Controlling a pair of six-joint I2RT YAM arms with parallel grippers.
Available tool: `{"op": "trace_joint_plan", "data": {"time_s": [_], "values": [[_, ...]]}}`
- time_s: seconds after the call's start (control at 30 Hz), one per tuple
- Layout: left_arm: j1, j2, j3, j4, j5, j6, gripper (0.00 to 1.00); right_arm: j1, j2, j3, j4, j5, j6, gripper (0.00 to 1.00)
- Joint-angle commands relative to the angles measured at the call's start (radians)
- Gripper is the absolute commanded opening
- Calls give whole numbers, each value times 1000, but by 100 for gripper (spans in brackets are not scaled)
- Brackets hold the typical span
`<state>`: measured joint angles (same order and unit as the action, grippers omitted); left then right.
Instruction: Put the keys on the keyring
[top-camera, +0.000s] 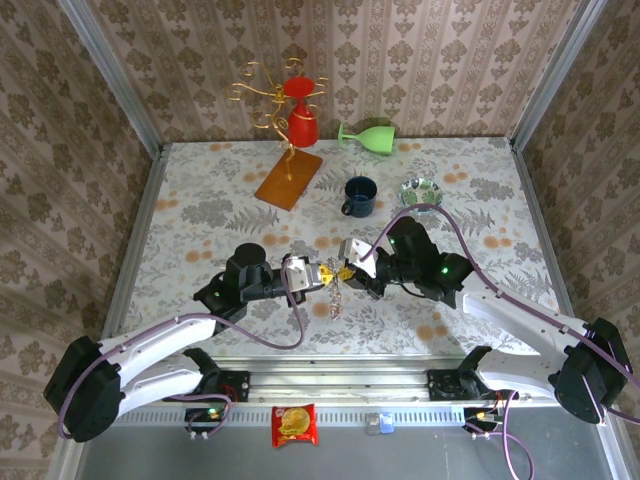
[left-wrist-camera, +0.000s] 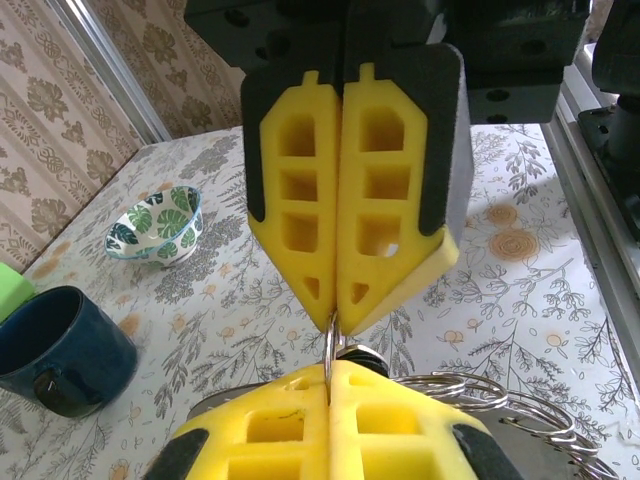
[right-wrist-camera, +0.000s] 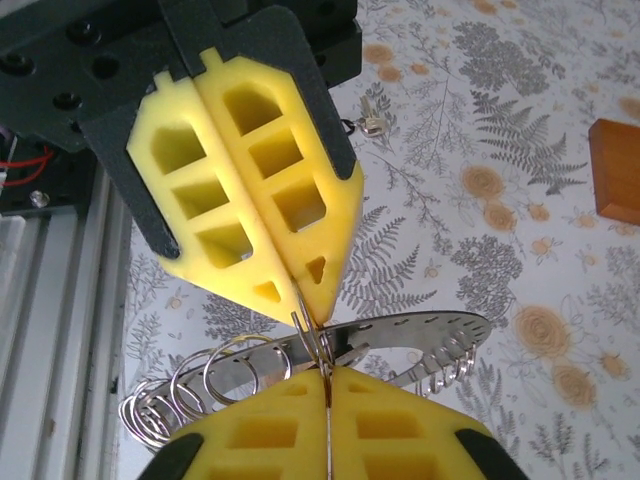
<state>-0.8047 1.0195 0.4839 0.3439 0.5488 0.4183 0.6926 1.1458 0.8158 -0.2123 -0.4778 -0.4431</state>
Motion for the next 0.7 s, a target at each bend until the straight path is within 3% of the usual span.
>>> {"op": "trace_joint_plan", "data": {"time_s": [0.0,0.07,0.37,0.67], "values": [[-7,-8,-8,42,7,-18,0,5,6,11,-35,11,-12,4],[-7,-8,-8,42,8,-18,0,5,1,14,-49,24,-21,0],[-8,-9,-23,94,60,-39,0,-1,9,-7,-33,37,-22,0],[-18,20,-37,154,62,-55,0,2,35,-15,29,-26,32,0]]}}
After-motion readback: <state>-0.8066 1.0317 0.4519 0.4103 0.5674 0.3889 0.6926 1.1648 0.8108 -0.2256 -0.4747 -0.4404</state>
